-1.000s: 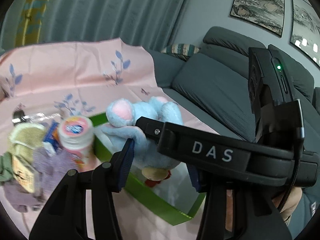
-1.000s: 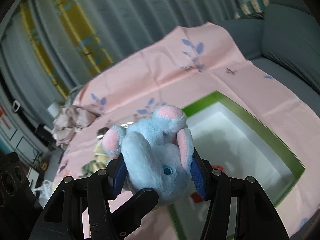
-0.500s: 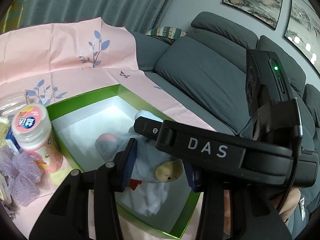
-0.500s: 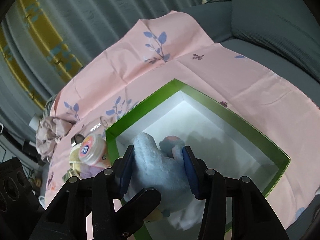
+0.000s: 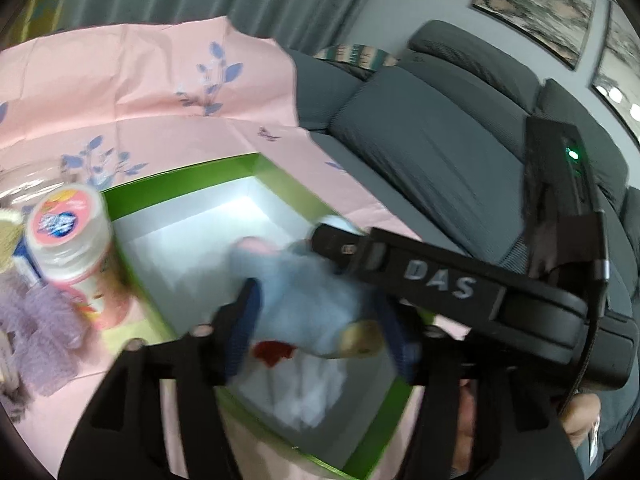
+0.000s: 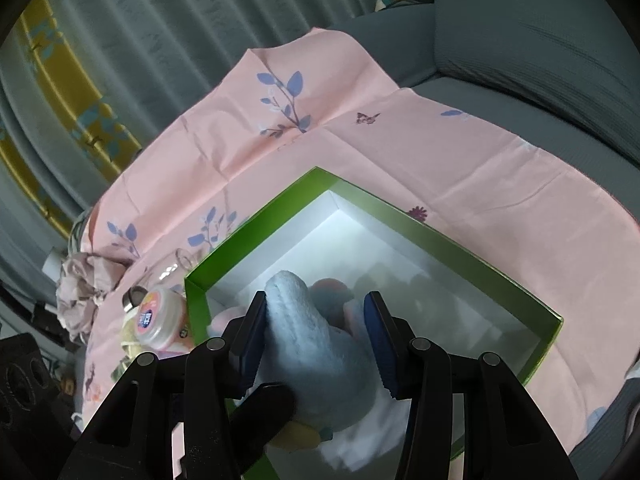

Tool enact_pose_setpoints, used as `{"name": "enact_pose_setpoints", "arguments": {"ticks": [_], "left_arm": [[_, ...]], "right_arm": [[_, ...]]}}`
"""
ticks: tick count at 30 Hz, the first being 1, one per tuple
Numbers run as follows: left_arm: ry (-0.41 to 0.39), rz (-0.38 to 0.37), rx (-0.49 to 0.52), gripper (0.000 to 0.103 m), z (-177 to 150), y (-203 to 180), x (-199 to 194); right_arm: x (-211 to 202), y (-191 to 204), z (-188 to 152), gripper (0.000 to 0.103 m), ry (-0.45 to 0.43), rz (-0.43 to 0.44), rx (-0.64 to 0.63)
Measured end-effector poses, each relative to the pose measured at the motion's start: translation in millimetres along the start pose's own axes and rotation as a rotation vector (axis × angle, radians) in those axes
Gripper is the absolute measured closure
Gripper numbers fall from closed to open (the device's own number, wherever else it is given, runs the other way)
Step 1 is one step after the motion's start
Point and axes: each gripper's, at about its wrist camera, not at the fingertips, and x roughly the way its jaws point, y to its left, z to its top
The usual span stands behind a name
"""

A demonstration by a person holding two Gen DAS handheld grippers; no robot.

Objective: Organize soft objects
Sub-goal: 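Lower the elephant into the box and open the right gripper, then grasp the mauve fuzzy cloth with the right gripper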

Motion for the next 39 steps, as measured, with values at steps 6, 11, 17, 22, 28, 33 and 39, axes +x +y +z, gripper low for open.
{"name": "enact_pose_setpoints", "arguments": {"ticks": [6, 11, 17, 22, 28, 33, 39], "left_arm": [[-0.034, 0.087, -0.066, 0.032, 1.3, 22.8, -21.1], [-0.079, 0.131, -0.099, 0.024, 1.8, 40.3, -50.3], [-0.089, 0.218, -0.14, 0.016, -3.7, 65.0, -88.5], [-0.121, 0.311, -0.177, 0.006, -15.2, 90.0, -125.7], [-0.16, 0.47, -0.271, 0.001, -32.5, 136.3, -177.2], [-0.146, 0.572, -0.36, 0.001, -57.7, 178.3, -206.9], [-0.109, 0.613, -0.562, 0.001, -95.6, 232.5, -214.9]], "right_arm": [[-0.3, -2.9, 0.7, 0.053, -0.008, -0.082, 0.008], [-5.2, 4.3, 0.6, 0.053, -0.02, -0.086, -0.015], [-17.4, 31.3, -3.5, 0.036, -0.056, -0.02, -0.088], [-27.2, 63.0, -10.1, 0.021, -0.074, 0.074, -0.158], [-29.3, 103.0, -24.3, 0.017, -0.035, 0.236, -0.232], [-22.6, 131.4, -39.6, 0.017, 0.006, 0.282, -0.267], [-1.6, 177.7, -72.1, 0.017, 0.126, 0.419, -0.341]]}}
